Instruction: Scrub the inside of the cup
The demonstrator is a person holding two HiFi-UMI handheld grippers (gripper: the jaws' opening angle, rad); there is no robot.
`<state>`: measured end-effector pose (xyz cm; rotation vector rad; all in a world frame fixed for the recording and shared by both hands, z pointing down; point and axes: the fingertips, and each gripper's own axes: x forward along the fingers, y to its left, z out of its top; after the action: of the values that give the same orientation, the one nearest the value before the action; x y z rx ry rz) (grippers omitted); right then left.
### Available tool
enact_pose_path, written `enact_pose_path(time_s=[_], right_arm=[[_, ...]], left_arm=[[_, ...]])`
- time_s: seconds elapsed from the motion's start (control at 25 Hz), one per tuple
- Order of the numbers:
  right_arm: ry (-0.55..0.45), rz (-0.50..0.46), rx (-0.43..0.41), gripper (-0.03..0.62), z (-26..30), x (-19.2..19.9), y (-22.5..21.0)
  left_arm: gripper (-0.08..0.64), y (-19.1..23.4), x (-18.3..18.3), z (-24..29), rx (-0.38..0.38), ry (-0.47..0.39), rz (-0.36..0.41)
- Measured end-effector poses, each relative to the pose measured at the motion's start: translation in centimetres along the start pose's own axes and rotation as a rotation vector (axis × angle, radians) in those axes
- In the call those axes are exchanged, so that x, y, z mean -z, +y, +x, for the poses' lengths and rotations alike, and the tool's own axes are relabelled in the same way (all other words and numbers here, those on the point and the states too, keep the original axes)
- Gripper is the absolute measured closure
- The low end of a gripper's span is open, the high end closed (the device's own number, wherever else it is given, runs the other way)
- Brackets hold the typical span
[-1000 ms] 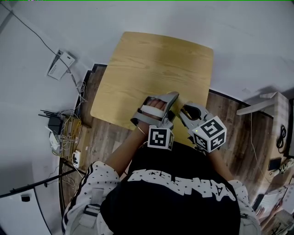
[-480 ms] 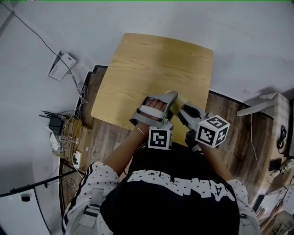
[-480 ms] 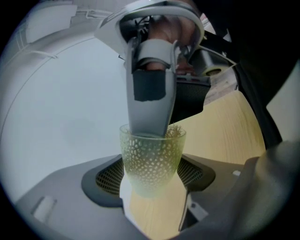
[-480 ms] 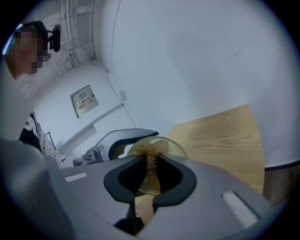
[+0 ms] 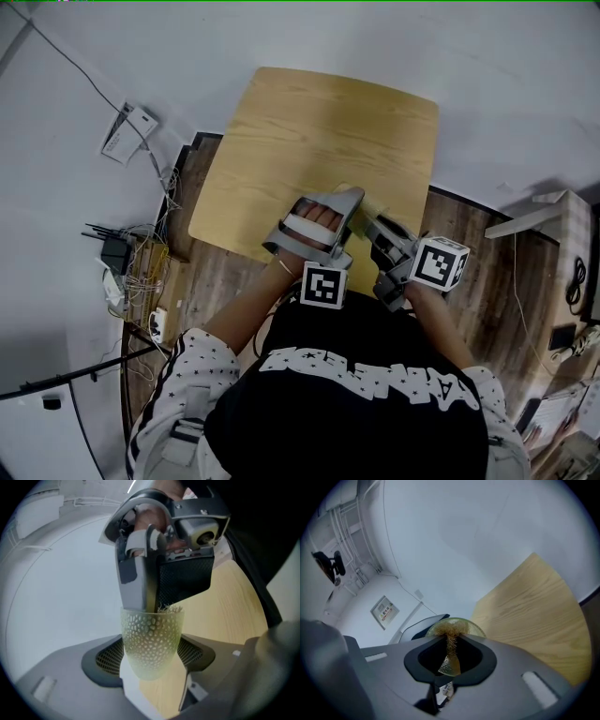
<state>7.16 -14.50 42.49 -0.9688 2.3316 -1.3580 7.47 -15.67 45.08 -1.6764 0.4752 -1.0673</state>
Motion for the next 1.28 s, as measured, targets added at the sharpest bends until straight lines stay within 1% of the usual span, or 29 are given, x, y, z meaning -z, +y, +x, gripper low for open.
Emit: enact_pose_path(time_s=[0.12, 0.32, 0.44, 0.52, 0.68, 0.84, 0.92, 1.12, 1.28], right_arm=[[-0.021, 0.051, -0.041, 0.543, 0.0, -0.4, 0.3], [-0.047, 0.143, -0.043, 0.545, -0.3, -0.4, -0.5], [-0.056, 0.164, -0.050, 0.545, -0.2, -0.3, -0.5], [-0.054, 0.157, -0.051, 0.546, -0.1, -0.2, -0.2], [-0.033, 0.069, -0.056, 0.547, 0.4, 0.0, 0.9], [0.002, 0.026, -0.008, 0.548, 0.5, 1.1, 0.6], [0.010, -0.013, 0.010, 0.548, 0.7, 1.4, 0.7], [0.051, -0.152, 0.046, 0.548, 1.0, 1.7, 0.6], [0.104, -0.291, 0.073, 0.548, 1.6, 2.3, 1.0]], left_arm=[[0.204, 0.3, 0.0, -0.2, -0.022, 0.000, 0.022], [0.204, 0.8, 0.1, -0.5, -0.047, 0.008, 0.050], [0.204, 0.8, 0.2, -0.6, -0.048, 0.013, 0.054], [0.204, 0.8, 0.2, -0.7, -0.047, 0.017, 0.055], [0.204, 0.6, 0.5, -0.9, -0.034, 0.022, 0.040], [0.204, 0.2, 0.8, -1.2, -0.015, 0.029, 0.014], [0.204, 0.1, 1.0, -1.2, -0.012, 0.035, 0.006], [0.204, -0.2, 1.3, -1.3, 0.005, 0.053, -0.009], [0.204, -0.5, 2.0, -1.6, 0.023, 0.070, -0.036]])
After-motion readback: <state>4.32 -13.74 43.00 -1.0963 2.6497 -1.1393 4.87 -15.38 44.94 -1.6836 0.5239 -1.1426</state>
